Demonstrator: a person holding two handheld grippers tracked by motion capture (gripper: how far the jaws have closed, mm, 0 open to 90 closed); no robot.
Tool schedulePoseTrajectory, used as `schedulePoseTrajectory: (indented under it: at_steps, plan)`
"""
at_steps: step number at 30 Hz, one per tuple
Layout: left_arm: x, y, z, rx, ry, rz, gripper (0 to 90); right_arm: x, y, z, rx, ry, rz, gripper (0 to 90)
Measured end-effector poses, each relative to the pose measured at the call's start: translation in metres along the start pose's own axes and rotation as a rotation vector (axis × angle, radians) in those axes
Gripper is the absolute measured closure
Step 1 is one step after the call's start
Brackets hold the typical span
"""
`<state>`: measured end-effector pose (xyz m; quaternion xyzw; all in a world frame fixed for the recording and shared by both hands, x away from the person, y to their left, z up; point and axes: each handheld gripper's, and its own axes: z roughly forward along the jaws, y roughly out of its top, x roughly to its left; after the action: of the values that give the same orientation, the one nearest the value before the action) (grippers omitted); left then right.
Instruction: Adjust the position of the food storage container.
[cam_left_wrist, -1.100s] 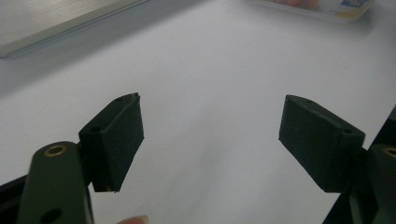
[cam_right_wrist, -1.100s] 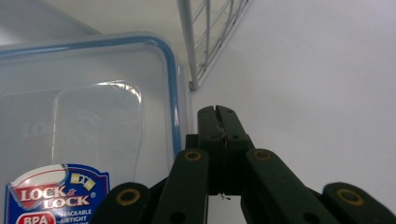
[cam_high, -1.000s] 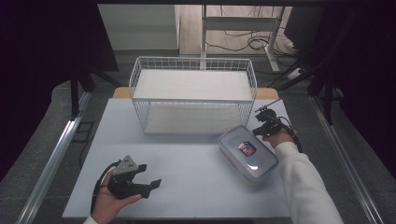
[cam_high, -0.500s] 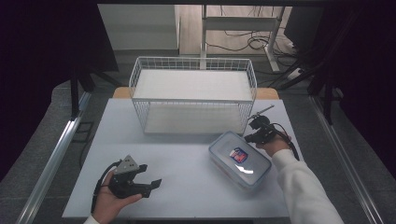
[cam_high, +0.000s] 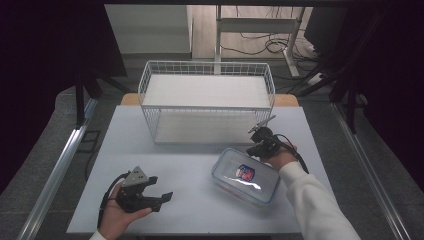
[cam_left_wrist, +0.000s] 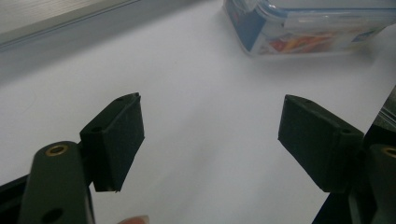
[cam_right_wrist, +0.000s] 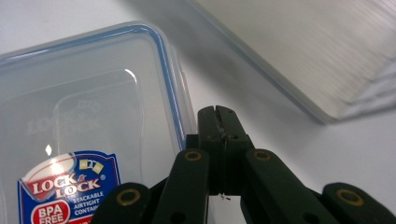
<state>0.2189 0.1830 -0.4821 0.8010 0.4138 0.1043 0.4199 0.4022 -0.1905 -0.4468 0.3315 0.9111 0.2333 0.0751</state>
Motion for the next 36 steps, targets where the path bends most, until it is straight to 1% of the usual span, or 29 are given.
schedulePoseTrajectory:
  at_steps: [3,7,12,16,18,22,25,27,28,29,31,33,36]
  plan:
    - [0.000,0.000,0.000,0.001,-0.002,0.000,22.1,0.009,0.006,0.005,0.009,0.011,-0.033,89.1]
    - [0.000,0.000,-0.001,-0.001,-0.001,0.000,22.1,0.023,0.016,0.012,0.027,0.039,-0.080,89.1]
    - [0.003,-0.001,-0.002,-0.006,0.002,-0.008,22.1,0.045,0.032,0.019,0.015,0.074,-0.137,89.1]
    - [0.003,-0.001,-0.003,-0.004,0.001,-0.006,22.2,0.060,0.041,0.019,0.007,0.080,-0.183,89.1]
    - [0.002,-0.001,-0.002,-0.001,-0.001,-0.004,22.2,0.063,0.042,0.018,0.007,0.077,-0.195,89.1]
    - [0.002,-0.001,-0.002,0.001,-0.002,-0.005,22.2,0.061,0.042,0.018,0.005,0.096,-0.178,89.2]
    - [0.002,-0.001,-0.002,0.001,-0.001,-0.006,22.2,0.062,0.042,0.017,0.007,0.092,-0.184,89.1]
    - [0.002,-0.001,-0.002,0.002,-0.001,-0.007,22.2,0.062,0.039,0.015,0.010,0.044,-0.193,89.0]
    - [0.002,-0.002,-0.002,0.001,-0.001,-0.007,22.2,0.061,0.036,0.012,0.001,0.029,-0.180,89.1]
    - [0.003,-0.002,-0.003,0.000,0.000,-0.008,22.2,0.058,0.032,0.006,-0.015,0.025,-0.154,89.1]
    - [0.003,-0.002,-0.004,-0.002,0.003,-0.014,22.2,0.049,0.020,-0.009,-0.043,0.011,-0.112,89.1]
    - [0.004,-0.002,-0.005,-0.008,0.007,-0.024,22.3,0.040,0.002,-0.027,-0.063,-0.020,-0.069,89.1]
    - [0.004,-0.002,-0.005,-0.010,0.009,-0.026,22.3,0.027,-0.031,-0.052,-0.080,-0.083,0.008,89.1]
